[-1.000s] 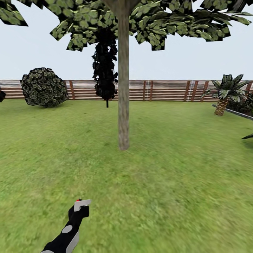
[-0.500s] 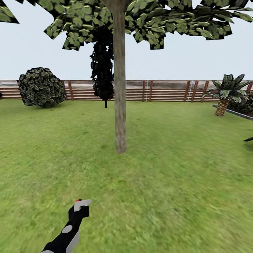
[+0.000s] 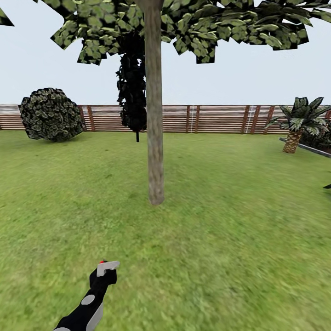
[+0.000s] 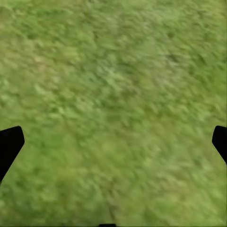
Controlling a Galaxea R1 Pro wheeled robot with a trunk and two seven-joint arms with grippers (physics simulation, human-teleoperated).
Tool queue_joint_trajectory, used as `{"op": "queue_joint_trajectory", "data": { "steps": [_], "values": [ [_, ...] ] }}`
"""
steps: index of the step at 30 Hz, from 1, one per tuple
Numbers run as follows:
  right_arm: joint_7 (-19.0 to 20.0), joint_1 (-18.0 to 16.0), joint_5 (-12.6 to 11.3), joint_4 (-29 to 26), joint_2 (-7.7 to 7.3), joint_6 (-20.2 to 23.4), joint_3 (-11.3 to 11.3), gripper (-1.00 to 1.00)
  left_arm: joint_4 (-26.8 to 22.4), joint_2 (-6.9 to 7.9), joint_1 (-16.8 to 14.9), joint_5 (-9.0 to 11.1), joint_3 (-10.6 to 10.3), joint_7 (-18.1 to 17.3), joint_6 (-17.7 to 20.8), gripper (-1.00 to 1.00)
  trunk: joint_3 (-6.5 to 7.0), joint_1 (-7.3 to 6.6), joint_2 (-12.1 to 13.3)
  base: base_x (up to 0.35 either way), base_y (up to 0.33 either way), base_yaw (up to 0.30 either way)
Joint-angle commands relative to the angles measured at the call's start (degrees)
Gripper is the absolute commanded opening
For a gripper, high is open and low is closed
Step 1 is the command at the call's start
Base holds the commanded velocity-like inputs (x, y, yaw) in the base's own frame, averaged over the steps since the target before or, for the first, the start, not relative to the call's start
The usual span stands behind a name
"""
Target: In the garden, pick up the pesticide atomizer on the floor and spray pesticide onto both trees until each tree trunk is fully covered.
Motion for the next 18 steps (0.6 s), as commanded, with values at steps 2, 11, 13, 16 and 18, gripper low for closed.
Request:
{"op": "queue_joint_trajectory", "data": {
  "steps": [2,11,13,16,18],
  "values": [
    [-0.3,0.0,0.6,0.0,0.04,-0.2,-0.3,1.00,0.0,-0.04,-0.1,0.1,0.2,-0.1,-0.2,-1.00,-0.10,0.06,-0.1,0.349,-0.003,0.000],
    [-0.3,0.0,0.6,0.0,0.02,-0.2,-0.3,1.00,0.0,-0.04,-0.1,0.1,0.3,-0.1,-0.2,-1.00,-0.10,0.06,-0.1,0.349,0.040,0.000],
    [-0.3,0.0,0.6,0.0,0.02,-0.2,-0.3,1.00,0.0,-0.04,-0.1,0.1,0.3,-0.1,-0.2,-1.00,-0.10,0.06,-0.1,0.350,0.033,0.000],
    [-0.3,0.0,0.6,0.0,-0.02,-0.2,-0.3,1.00,0.0,-0.04,-0.1,0.1,0.3,-0.1,-0.2,-1.00,-0.10,0.06,-0.1,0.350,-0.036,0.000],
    [-0.3,0.0,0.5,0.0,-0.04,-0.2,-0.3,1.00,0.0,-0.02,-0.1,0.1,0.3,-0.1,-0.2,-1.00,-0.10,0.06,-0.1,0.349,-0.067,0.000]
  ]
}}
